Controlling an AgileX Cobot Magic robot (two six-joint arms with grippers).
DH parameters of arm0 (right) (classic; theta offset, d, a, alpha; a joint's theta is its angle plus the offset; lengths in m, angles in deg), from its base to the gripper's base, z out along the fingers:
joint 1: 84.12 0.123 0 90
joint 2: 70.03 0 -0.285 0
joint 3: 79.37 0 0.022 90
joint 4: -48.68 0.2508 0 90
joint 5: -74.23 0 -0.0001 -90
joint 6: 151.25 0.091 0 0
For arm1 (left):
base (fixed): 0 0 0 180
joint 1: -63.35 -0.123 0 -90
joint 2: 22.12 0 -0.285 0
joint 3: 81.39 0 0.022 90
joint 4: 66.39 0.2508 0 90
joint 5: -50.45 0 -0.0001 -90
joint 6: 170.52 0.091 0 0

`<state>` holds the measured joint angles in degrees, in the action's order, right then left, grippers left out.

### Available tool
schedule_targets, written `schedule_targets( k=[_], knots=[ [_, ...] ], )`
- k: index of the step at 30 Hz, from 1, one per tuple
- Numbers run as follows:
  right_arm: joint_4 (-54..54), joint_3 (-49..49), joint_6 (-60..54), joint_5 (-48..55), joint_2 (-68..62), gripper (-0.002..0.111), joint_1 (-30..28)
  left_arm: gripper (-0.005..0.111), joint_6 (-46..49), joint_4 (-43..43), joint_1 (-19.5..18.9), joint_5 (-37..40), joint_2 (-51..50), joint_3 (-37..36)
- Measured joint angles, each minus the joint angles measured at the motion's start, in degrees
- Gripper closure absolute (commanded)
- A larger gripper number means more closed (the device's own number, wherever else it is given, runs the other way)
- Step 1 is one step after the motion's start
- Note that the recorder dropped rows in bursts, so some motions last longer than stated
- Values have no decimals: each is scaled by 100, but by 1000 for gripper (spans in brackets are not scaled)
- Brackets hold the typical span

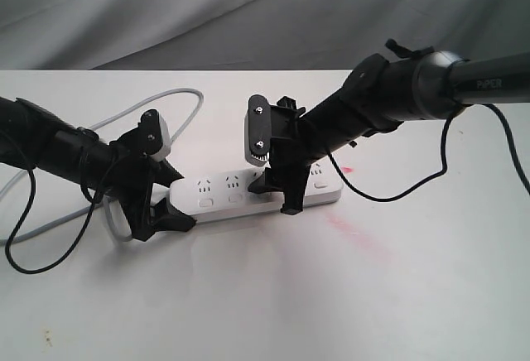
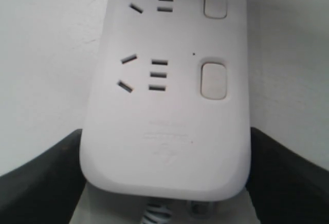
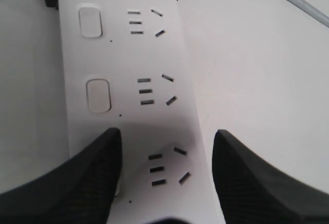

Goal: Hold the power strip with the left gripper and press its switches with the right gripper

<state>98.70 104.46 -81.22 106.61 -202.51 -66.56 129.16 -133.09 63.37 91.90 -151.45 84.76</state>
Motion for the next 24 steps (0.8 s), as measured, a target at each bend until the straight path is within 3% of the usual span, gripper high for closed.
schedule_targets(
  k=[24],
  knots=[
    [86,-471,31,-320,318,57,-49,54,0,-9,0,0,0,0]
  ],
)
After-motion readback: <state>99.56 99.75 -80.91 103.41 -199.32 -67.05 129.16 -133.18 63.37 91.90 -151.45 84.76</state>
